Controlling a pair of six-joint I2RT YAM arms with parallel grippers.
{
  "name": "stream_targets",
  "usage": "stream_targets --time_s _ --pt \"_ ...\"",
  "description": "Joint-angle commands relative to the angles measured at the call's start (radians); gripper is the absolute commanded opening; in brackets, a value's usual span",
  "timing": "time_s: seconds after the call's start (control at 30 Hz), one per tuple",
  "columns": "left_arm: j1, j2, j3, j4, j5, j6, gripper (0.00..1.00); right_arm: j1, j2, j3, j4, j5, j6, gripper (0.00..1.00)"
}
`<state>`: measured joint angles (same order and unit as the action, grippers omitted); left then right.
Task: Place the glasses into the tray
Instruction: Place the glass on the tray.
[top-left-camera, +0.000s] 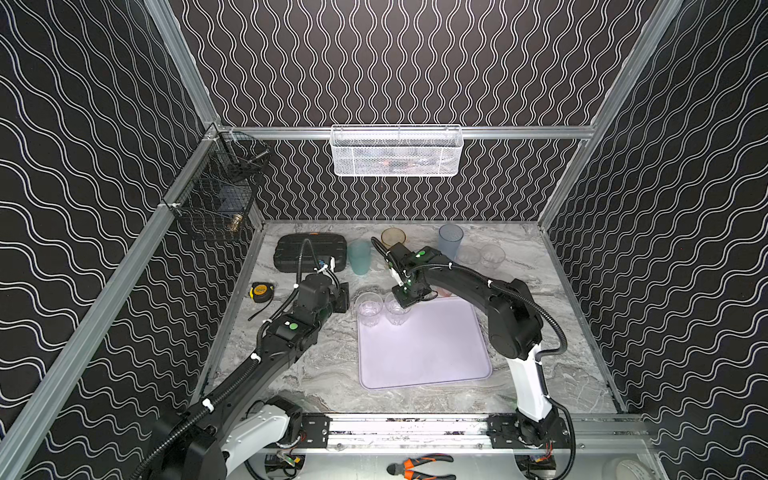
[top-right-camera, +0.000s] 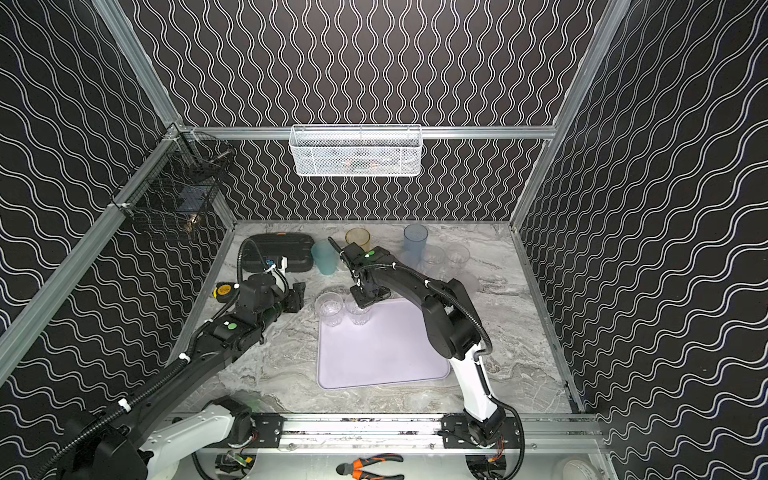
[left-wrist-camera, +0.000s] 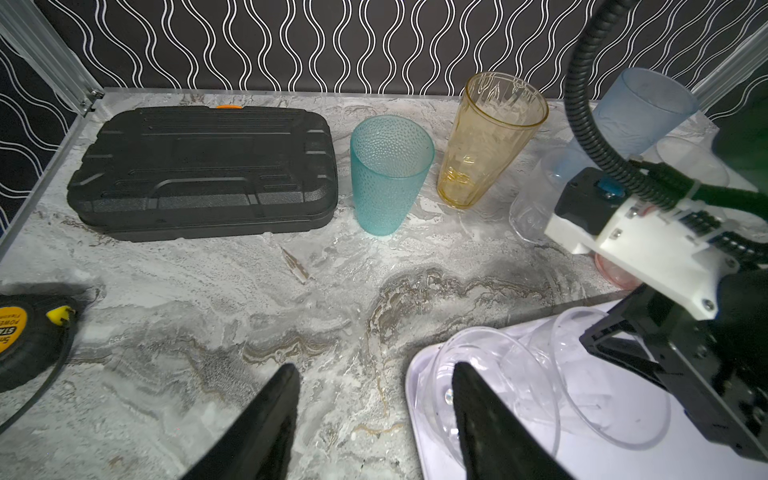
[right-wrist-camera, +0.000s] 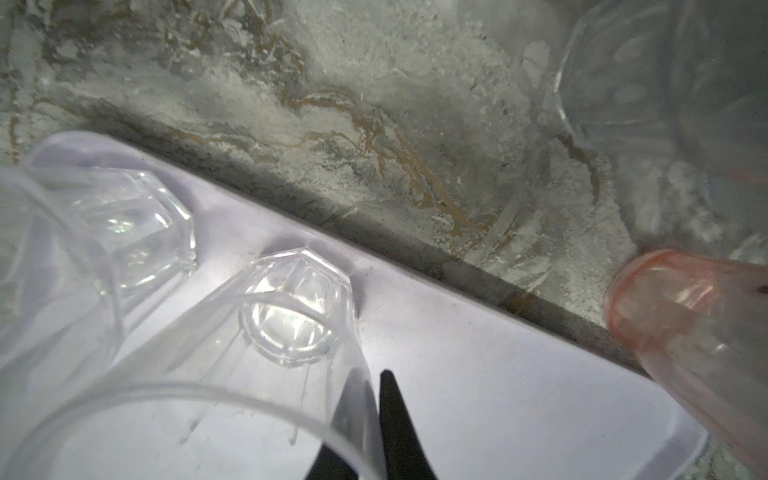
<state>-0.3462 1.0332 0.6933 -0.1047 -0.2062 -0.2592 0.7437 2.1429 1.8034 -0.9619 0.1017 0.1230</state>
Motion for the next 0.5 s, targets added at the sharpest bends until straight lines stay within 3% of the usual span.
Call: stream_targets --time_s 0.0,0.47 --pt "0.003 0.007 0.007 0.018 0.007 0.015 0.63 -0.003 -0.008 -0.03 0.033 0.052 0.009 0.14" --pt "0.003 0.015 0.018 0.01 -0.004 0.016 0.63 -0.028 -0.115 -0.044 -0.005 -0.063 -0.009 0.41"
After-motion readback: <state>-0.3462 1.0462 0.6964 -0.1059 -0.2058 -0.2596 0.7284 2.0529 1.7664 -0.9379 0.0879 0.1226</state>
